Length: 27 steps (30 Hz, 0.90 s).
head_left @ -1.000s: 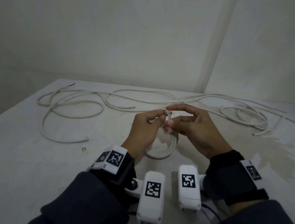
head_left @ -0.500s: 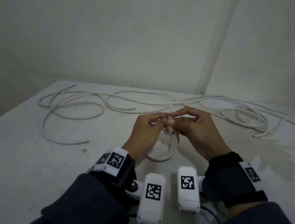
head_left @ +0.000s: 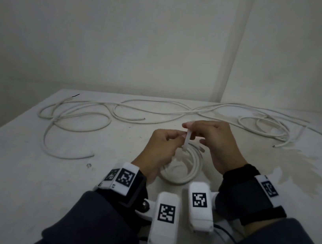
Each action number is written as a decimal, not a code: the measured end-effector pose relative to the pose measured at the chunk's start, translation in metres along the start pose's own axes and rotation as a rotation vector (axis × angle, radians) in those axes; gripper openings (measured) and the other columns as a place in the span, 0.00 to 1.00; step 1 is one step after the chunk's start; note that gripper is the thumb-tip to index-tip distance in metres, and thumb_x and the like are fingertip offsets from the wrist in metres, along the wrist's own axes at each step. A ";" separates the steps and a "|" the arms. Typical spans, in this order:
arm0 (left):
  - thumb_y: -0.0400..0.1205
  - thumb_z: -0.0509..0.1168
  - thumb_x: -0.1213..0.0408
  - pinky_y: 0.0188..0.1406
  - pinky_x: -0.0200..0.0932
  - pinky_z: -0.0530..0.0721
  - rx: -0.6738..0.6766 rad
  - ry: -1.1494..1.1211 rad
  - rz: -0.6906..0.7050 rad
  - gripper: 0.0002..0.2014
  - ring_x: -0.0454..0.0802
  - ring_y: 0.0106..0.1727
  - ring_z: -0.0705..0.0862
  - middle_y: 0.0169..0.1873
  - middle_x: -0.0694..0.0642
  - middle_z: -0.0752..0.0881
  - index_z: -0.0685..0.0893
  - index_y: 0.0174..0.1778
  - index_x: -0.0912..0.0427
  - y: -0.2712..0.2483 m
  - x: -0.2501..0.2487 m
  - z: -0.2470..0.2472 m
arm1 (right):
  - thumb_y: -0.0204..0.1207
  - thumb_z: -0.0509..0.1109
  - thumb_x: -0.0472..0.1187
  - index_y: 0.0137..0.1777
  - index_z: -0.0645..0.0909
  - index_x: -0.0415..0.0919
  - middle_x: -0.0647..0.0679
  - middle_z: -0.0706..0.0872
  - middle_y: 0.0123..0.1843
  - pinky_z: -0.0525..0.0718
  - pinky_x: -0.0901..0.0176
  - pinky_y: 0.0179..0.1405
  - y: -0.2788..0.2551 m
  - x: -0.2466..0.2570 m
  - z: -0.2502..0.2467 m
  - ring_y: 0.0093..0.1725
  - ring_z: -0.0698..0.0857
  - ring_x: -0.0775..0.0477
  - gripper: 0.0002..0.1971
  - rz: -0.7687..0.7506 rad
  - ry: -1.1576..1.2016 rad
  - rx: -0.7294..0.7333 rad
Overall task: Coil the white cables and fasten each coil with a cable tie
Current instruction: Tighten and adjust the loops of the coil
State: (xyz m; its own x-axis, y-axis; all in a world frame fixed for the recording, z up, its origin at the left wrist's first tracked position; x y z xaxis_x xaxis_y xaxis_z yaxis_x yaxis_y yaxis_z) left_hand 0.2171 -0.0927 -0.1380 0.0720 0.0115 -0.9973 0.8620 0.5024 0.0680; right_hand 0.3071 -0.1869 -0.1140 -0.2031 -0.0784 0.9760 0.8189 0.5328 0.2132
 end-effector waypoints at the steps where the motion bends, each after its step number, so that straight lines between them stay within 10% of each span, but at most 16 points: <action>1: 0.84 0.63 0.67 0.15 0.28 0.65 0.016 0.013 -0.041 0.10 0.35 0.15 0.70 0.19 0.42 0.81 0.89 0.52 0.64 -0.001 0.001 0.001 | 0.74 0.72 0.32 0.48 0.89 0.28 0.41 0.90 0.44 0.75 0.80 0.28 0.001 0.000 -0.003 0.39 0.86 0.54 0.08 0.012 0.017 -0.035; 9: 0.85 0.60 0.64 0.18 0.35 0.62 0.047 0.074 -0.223 0.13 0.46 0.19 0.66 0.26 0.53 0.87 0.89 0.44 0.62 0.001 0.006 0.011 | 0.74 0.72 0.29 0.43 0.88 0.30 0.42 0.89 0.43 0.77 0.76 0.25 0.001 0.000 -0.010 0.39 0.84 0.50 0.03 0.016 0.162 -0.230; 18: 0.85 0.60 0.65 0.16 0.34 0.65 -0.139 0.075 -0.111 0.14 0.45 0.16 0.73 0.33 0.63 0.89 0.89 0.42 0.67 0.009 0.019 -0.010 | 0.73 0.74 0.37 0.36 0.90 0.39 0.50 0.90 0.37 0.76 0.66 0.42 -0.007 0.003 0.012 0.36 0.85 0.57 0.06 -0.074 0.072 0.257; 27: 0.81 0.69 0.61 0.17 0.27 0.66 0.067 0.031 0.029 0.13 0.35 0.17 0.71 0.25 0.44 0.82 0.88 0.50 0.70 -0.002 0.005 0.001 | 0.76 0.72 0.37 0.41 0.90 0.42 0.49 0.88 0.38 0.74 0.69 0.33 0.003 -0.007 -0.009 0.38 0.86 0.54 0.06 0.040 0.198 -0.116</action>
State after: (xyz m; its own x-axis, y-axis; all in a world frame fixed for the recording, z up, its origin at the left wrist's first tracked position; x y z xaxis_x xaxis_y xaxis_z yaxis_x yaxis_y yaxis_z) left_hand 0.2166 -0.0942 -0.1431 0.0825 0.0527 -0.9952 0.8916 0.4423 0.0973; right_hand 0.3162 -0.1923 -0.1192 -0.0692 -0.2291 0.9709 0.8829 0.4390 0.1665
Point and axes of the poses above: each hand's wrist, its own y-axis towards the middle knuckle, its own z-axis out of the palm, x = y × z, the point moved 3 cm from there along y, towards the middle knuckle
